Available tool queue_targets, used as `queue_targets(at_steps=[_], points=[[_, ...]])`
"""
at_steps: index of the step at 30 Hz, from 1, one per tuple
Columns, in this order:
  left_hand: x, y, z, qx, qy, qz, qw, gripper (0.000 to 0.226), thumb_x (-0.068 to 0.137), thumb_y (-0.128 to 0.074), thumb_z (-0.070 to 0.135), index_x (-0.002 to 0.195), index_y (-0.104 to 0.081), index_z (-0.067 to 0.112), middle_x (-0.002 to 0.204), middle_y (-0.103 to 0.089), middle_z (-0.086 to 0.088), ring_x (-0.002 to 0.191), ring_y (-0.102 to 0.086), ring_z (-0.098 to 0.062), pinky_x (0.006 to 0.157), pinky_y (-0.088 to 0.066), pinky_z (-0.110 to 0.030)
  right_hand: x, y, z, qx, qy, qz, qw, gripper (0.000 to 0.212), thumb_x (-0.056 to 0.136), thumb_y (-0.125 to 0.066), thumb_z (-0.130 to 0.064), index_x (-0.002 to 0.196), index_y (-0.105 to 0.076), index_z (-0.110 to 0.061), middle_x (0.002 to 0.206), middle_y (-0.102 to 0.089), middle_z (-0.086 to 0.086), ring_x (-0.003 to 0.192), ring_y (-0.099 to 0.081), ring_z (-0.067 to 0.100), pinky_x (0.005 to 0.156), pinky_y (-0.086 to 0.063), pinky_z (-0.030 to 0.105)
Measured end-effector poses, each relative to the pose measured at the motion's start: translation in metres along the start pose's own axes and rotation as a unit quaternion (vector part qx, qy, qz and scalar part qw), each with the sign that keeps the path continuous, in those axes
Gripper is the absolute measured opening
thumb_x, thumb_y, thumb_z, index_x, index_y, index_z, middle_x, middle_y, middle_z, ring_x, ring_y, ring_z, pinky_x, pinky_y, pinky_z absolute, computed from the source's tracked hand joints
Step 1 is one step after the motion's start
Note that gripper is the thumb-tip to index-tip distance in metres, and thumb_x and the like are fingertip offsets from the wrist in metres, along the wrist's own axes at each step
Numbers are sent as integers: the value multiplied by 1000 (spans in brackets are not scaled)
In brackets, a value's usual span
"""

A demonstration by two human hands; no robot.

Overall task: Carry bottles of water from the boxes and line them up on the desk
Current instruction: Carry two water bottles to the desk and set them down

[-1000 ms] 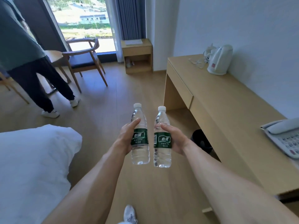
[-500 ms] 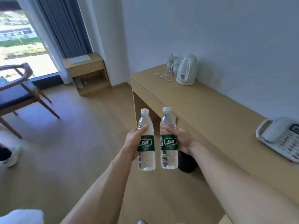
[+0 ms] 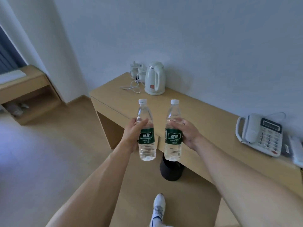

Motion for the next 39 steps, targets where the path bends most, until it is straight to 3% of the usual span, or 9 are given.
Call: queue_targets(at_steps=[5,10,14,17,23,27,30,36,39], points=[[68,-37,23,41,-18,-53,998,35,91,-73,27,117,-58,8,110,-72,-16,83,-75,-24,63,-58,-31,53,25,-26,2,22,35,999,71,62,-86,-30,125,-60,-11,122,-68,17,110,-66,36,100,-50,51],[140,-77,38,91,-22,-93,991,36,93,-70,22,121,-56,5,112,-70,-18,83,-73,-20,61,-55,-25,108,56,-59,-41,41,80,995,68,60,-85,-40,121,-64,-19,113,-72,3,102,-68,22,79,-52,35],[193,-112,51,136,-38,-142,980,56,81,-82,26,124,-54,4,114,-72,-16,98,-73,-25,77,-57,-32,147,89,-81,-58,62,113,990,59,68,-85,-29,121,-63,-15,117,-71,8,110,-66,24,93,-50,36],[228,-130,54,196,-39,-179,963,53,85,-81,20,127,-52,6,116,-71,-16,107,-70,-30,93,-55,-42,166,109,-91,-74,66,138,986,59,71,-86,-13,124,-60,-13,114,-72,3,108,-67,19,81,-49,28],[288,-156,69,321,-79,-240,913,48,84,-81,20,125,-58,12,117,-70,-4,105,-68,-21,83,-54,-27,199,134,-108,-152,66,173,971,59,68,-88,-7,117,-59,-22,106,-74,-3,100,-70,11,76,-50,22],[325,-180,75,375,-104,-269,881,51,82,-82,13,127,-57,15,118,-68,-2,109,-67,-21,96,-54,-43,222,142,-119,-237,70,217,944,65,66,-90,-10,122,-59,-22,113,-71,-1,106,-67,16,90,-52,34],[350,-198,82,414,-138,-287,853,53,79,-85,17,125,-59,18,115,-68,2,110,-64,-21,96,-53,-41,236,145,-128,-281,73,253,923,70,65,-91,-13,127,-58,-21,118,-69,-2,109,-64,16,95,-51,35],[393,-223,92,465,-183,-298,813,57,78,-85,18,129,-60,15,121,-68,3,106,-66,-21,91,-53,-36,263,147,-144,-328,80,295,894,67,65,-91,-13,124,-61,-19,111,-67,-5,100,-61,11,81,-43,21],[410,-228,94,470,-181,-306,808,55,78,-84,12,128,-60,12,121,-68,0,109,-66,-22,92,-55,-40,276,146,-147,-344,79,304,885,64,63,-91,-12,120,-63,-19,101,-64,-12,93,-58,7,67,-38,4]])
Point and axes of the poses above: each hand's wrist, its own x-axis towards the middle knuckle, its own y-axis out of the back of the hand, z = x × y, the point moved 3 cm from there along x, towards the middle knuckle
